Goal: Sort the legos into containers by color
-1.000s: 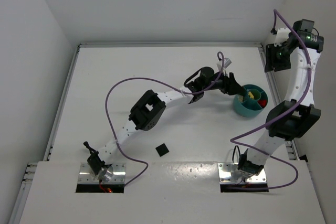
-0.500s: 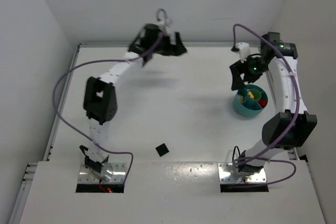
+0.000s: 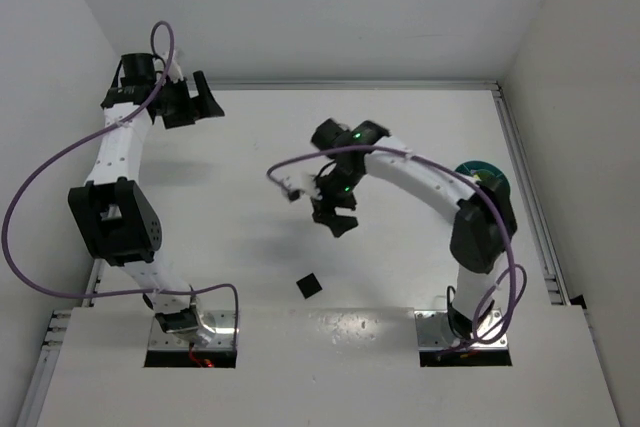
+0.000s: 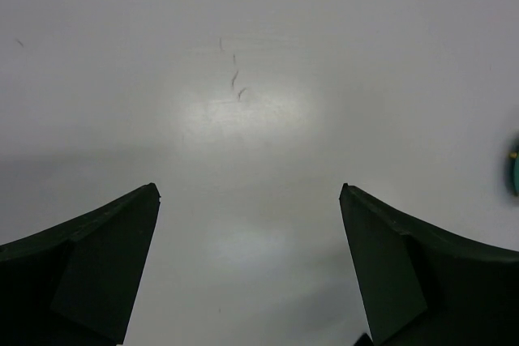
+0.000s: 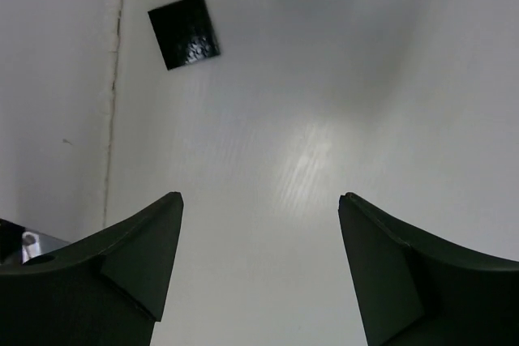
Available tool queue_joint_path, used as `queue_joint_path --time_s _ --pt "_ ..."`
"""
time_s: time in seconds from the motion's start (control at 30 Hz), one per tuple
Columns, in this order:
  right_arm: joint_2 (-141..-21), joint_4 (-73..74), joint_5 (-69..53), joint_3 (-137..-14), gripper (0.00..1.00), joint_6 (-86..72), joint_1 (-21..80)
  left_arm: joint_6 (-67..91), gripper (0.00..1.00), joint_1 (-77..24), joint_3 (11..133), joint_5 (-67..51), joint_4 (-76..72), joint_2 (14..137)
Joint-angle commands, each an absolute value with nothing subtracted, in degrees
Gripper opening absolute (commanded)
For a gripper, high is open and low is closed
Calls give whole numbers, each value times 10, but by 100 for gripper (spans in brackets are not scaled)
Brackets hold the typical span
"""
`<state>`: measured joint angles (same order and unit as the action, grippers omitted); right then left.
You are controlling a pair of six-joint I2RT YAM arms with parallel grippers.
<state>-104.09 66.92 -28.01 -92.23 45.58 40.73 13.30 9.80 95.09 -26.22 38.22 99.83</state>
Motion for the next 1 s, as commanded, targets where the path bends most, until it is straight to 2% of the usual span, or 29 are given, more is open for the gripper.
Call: queue_joint_path --time_s 0.0,0.13,0.2,0.4,0.87,0.97 --pt "-1067 622 -248 -912 77 533 494 78 100 114 926 -331 468 959" --pt "-1139 592 -217 -919 77 522 567 50 100 109 892 -313 510 925" --pt "-1144 569 -211 -919 85 496 594 43 100 109 864 -295 510 894" --pt "-1133 465 -166 -826 86 440 664 30 100 120 795 -272 499 840" --pt "-1133 366 -119 -716 86 345 687 49 100 133 730 -278 468 796" --pt "-1127 345 -113 -688 81 345 687 49 100 133 730 -278 468 802"
